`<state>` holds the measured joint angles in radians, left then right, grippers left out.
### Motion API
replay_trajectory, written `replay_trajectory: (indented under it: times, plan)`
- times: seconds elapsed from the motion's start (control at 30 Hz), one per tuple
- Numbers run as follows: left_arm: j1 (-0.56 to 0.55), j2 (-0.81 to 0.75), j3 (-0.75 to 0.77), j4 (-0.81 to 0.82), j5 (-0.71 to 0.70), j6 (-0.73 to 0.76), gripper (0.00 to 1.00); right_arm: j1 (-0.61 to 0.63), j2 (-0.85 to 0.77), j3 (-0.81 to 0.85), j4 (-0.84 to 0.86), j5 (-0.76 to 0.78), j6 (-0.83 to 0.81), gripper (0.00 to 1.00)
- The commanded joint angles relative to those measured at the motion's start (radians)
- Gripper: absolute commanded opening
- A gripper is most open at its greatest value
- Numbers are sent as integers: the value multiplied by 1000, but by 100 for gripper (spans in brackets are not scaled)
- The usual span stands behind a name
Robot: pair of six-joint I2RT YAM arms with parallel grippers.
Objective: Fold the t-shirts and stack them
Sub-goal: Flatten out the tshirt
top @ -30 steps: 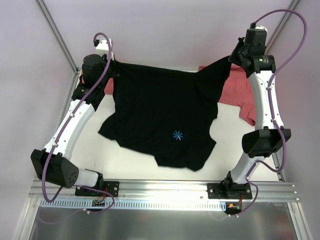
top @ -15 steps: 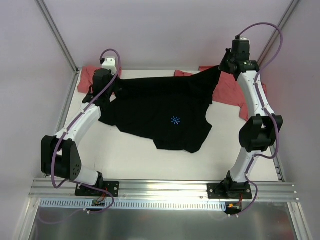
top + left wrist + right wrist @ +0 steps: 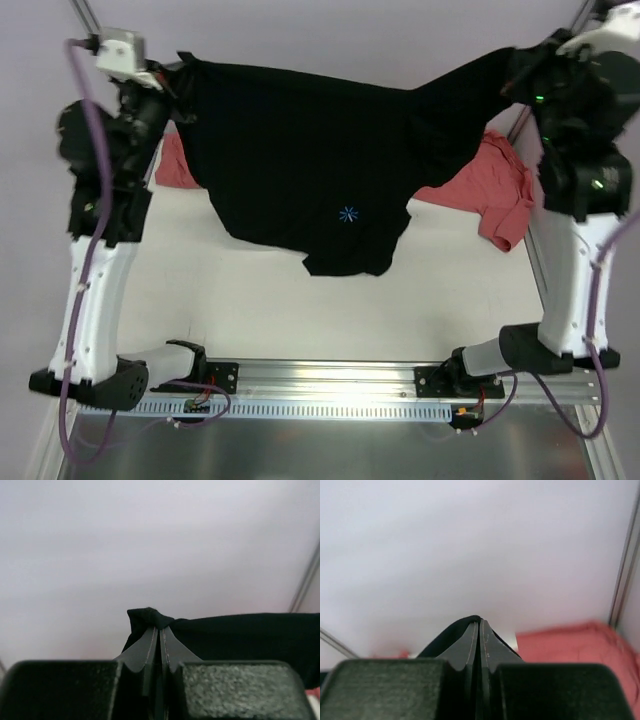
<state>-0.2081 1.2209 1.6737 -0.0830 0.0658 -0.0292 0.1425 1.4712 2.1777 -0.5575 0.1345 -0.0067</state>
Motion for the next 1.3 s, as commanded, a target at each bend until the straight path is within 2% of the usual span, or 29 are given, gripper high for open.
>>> replay_trajectory:
  times: [0.0,0.07,0.23,0.33,0.43,0.53,0.67,0.83,1.0,1.27]
  plan:
    - [6,-81,150,-79,112,15,0,-4,-107,152,-22,8,-39,0]
    - [6,-110,196,-109,121,-8,0,-3,-150,208,-53,-3,-24,0]
    - [6,-247,244,-192,126,-48,0,-3,-369,182,-77,-9,-24,0]
    - [6,-294,315,-262,118,-57,0,-4,-439,215,-116,17,-27,0]
    - [6,-308,410,-330,103,-60,0,-4,-453,287,-156,13,-4,0]
    - [6,-320,457,-354,88,-57,0,-4,-462,288,-165,-16,45,0]
    - [6,-319,459,-371,54,-41,0,-4,-404,278,-186,-36,76,0]
    - [6,-282,382,-339,31,-14,0,-4,-312,223,-216,-78,90,0]
    - [6,-213,294,-229,41,-20,0,-4,-195,182,-228,-93,85,0]
    - [6,-52,314,-90,74,-46,0,-12,-68,194,-171,-85,67,0]
